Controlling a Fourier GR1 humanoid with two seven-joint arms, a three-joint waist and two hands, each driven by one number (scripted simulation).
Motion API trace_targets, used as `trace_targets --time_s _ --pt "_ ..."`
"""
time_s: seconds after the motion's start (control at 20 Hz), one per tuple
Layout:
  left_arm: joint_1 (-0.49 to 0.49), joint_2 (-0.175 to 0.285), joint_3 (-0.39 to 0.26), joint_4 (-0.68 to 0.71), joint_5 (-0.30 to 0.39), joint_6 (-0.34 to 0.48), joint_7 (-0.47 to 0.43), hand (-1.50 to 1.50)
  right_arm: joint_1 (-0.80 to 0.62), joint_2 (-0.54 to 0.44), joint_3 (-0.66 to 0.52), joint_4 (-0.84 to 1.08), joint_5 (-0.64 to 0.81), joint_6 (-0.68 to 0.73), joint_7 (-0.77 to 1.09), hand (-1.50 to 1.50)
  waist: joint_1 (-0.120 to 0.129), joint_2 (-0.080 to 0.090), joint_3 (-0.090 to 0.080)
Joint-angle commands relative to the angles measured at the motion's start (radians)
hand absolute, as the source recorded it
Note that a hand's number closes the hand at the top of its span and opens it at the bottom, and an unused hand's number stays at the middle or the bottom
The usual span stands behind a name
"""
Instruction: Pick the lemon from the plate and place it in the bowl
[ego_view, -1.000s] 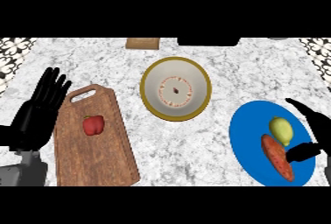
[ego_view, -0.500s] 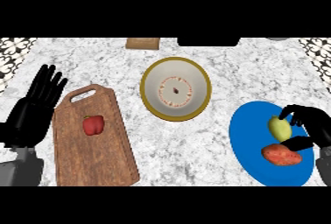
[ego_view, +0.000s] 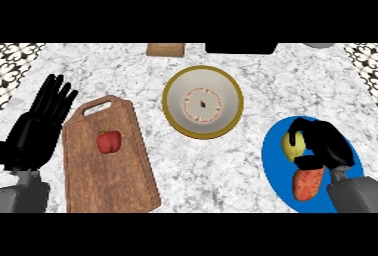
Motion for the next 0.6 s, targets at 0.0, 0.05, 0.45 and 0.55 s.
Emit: trace_targets --time_s 0.0,0.05,0.45,0.55 --pt "-0.017 -0.010 -0.025 0.007 0.002 -0.014 0.007 0.00 -0.042 0.170 0.276 -0.052 0.117 0.113 0.070 1.50 0.050 0.012 0.010" --pt "-0.034 -0.010 -0.038 0.009 -0.010 -0.018 0.001 0.00 -0.069 0.216 0.339 -0.047 0.127 0.158 0.074 1.50 0.074 0.018 0.009" --pt "0.004 0.007 0.006 0.020 0.005 -0.018 0.001 0.00 -0.183 0.408 0.640 -0.283 0.152 0.188 0.683 1.50 0.003 0.004 0.015" --pt "0.001 -0.032 -0.014 0.038 -0.020 0.002 -0.040 0.00 -0.260 0.409 0.648 -0.306 0.161 0.192 0.794 1.50 -0.001 0.007 0.015"
